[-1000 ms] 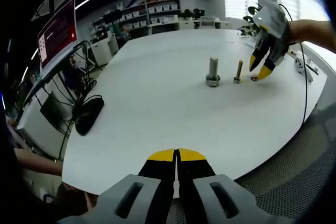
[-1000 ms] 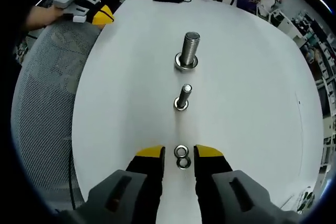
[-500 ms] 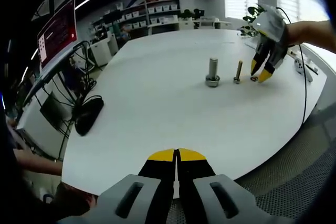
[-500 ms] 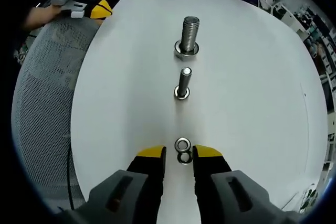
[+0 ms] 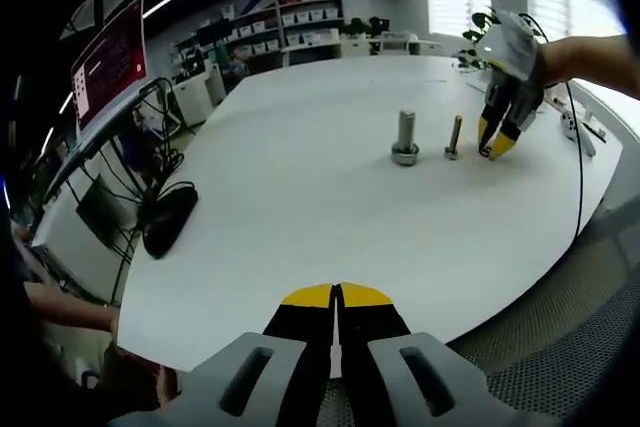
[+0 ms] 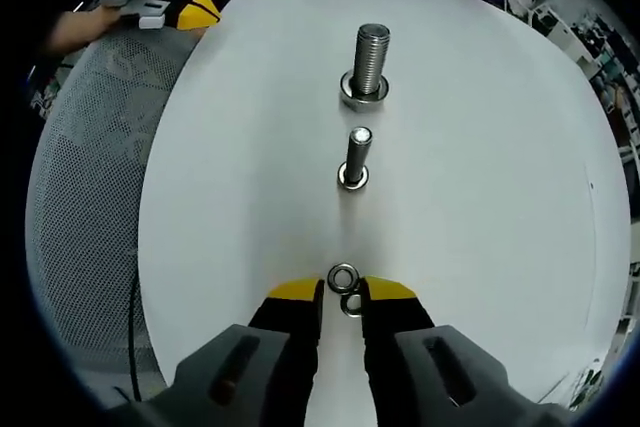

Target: Place the washer onto the threaded stud by aligning its center hole with the stud, sliding it down to the base, and recovering from edge contact or off-axis alignment until the washer reaches the visible bottom stop.

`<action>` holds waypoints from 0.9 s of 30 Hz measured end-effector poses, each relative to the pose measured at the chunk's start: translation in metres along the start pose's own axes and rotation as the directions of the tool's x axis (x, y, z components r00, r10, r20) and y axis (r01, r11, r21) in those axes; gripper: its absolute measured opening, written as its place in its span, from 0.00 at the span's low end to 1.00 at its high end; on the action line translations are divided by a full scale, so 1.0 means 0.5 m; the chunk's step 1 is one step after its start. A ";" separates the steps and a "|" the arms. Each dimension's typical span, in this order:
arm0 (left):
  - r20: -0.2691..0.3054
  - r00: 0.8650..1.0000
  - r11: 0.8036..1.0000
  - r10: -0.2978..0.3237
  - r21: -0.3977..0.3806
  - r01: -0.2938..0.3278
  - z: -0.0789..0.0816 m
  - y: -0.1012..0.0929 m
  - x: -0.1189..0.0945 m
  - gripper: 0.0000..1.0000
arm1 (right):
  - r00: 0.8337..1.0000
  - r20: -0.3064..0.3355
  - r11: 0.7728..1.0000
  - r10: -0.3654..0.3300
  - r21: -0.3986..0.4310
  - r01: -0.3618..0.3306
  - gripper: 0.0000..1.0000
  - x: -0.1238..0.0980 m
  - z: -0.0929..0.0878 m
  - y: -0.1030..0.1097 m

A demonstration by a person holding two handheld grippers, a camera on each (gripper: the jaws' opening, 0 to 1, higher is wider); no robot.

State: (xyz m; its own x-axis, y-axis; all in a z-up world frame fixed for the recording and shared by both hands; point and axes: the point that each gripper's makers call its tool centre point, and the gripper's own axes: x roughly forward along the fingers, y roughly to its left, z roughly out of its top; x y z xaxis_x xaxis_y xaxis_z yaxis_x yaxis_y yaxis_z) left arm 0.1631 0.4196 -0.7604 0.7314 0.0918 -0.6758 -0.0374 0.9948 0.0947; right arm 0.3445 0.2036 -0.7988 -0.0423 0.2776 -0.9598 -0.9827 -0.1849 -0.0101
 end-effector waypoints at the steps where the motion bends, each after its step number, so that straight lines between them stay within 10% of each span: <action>1: 0.000 1.000 1.000 0.000 0.000 0.000 0.000 0.000 0.000 0.00 | 1.000 0.001 1.000 0.000 0.001 0.000 0.18 0.000 0.000 0.000; 27: -0.011 1.000 1.000 0.001 0.003 -0.001 -0.003 0.000 0.001 0.00 | 0.992 -0.127 0.988 0.021 -0.147 -0.040 0.16 0.005 0.006 0.006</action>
State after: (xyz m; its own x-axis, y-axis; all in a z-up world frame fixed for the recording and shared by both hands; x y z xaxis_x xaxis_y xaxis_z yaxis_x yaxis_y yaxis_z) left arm 0.1625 0.4196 -0.7620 0.7236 0.0931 -0.6839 -0.0359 0.9946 0.0975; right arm 0.3408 0.2064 -0.8004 -0.0398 0.1518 -0.9876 -0.9432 -0.3321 -0.0130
